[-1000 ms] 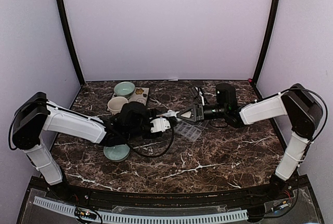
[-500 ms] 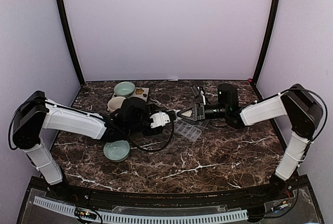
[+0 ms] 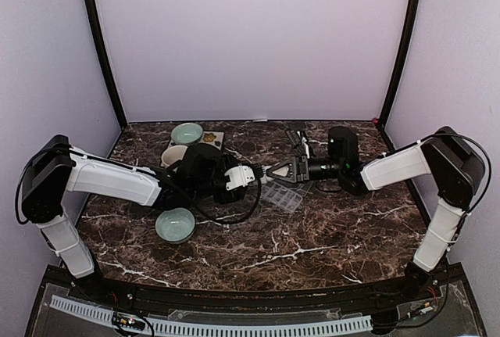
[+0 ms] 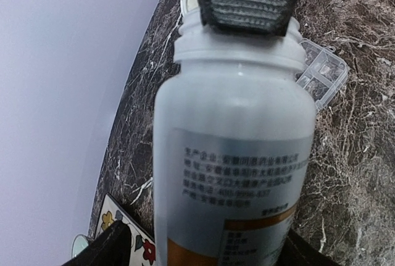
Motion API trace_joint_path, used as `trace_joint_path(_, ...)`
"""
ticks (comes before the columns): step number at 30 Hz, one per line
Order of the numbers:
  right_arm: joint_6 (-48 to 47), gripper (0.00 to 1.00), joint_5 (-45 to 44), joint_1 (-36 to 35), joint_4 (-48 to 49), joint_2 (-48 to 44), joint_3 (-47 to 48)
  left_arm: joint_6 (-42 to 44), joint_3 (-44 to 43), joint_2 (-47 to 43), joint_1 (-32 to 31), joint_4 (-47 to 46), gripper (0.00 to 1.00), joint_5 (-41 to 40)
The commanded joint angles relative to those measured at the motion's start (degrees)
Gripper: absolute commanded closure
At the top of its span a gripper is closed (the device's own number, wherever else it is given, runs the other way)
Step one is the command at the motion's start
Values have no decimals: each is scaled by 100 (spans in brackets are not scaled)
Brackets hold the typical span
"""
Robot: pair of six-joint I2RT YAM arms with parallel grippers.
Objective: Sort the pills into containers
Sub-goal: Pour the pill into the compartment of the pill container.
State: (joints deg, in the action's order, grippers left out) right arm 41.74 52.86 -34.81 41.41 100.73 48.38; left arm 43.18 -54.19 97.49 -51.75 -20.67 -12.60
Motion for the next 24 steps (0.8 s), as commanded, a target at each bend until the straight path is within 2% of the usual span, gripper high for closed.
trace_joint_path(1, 123, 100, 371, -19, 385, -107, -53, -101, -167, -36, 91, 103, 24, 15)
trace_joint_path(7, 143, 100, 440, -26, 432, -75, -49, -133, -182, -84, 109, 224, 24, 220)
trace_joint_path(13, 171, 100, 469, -20, 503, -15, -55, -140, -111, -239, 112, 244, 28, 484)
trace_joint_path(19, 189, 100, 499, -21, 536, 53, -47, -160, -86, -363, 130, 340, 45, 709)
trace_joint_path(22, 190, 100, 489, -19, 535, 74, -46, -161, -84, -421, 137, 374, 49, 806)
trace_joint_path(24, 195, 100, 485, -18, 534, 86, -43, -156, -99, -432, 138, 409, 58, 817)
